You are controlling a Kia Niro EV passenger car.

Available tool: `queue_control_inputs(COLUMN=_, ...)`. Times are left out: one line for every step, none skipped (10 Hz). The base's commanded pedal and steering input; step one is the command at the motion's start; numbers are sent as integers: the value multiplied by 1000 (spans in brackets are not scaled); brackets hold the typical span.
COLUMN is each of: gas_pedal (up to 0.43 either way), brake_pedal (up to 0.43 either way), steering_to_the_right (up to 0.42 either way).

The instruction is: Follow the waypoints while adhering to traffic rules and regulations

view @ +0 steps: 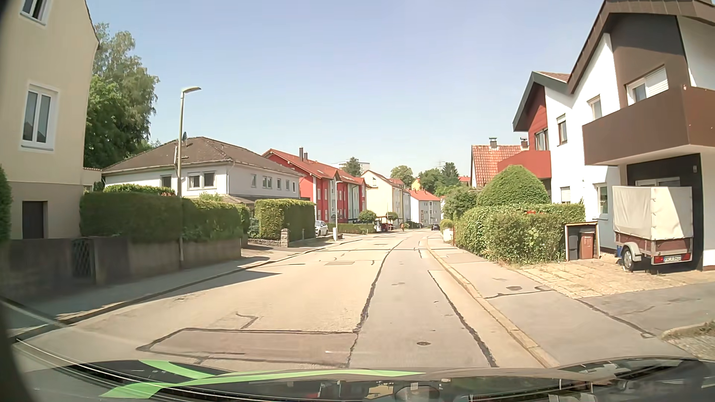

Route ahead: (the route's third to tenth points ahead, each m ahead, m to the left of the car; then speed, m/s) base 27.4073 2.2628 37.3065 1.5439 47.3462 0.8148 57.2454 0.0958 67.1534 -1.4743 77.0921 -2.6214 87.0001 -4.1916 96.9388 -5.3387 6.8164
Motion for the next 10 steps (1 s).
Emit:
queue_control_inputs(gas_pedal=39, brake_pedal=0, steering_to_the_right=11)
queue_control_inputs(gas_pedal=39, brake_pedal=0, steering_to_the_right=12)
queue_control_inputs(gas_pedal=39, brake_pedal=0, steering_to_the_right=11)
queue_control_inputs(gas_pedal=39, brake_pedal=0, steering_to_the_right=11)
queue_control_inputs(gas_pedal=39, brake_pedal=0, steering_to_the_right=11)
queue_control_inputs(gas_pedal=39, brake_pedal=0, steering_to_the_right=11)
queue_control_inputs(gas_pedal=39, brake_pedal=0, steering_to_the_right=11)
queue_control_inputs(gas_pedal=39, brake_pedal=0, steering_to_the_right=10)
queue_control_inputs(gas_pedal=39, brake_pedal=0, steering_to_the_right=9)
queue_control_inputs(gas_pedal=39, brake_pedal=0, steering_to_the_right=8)
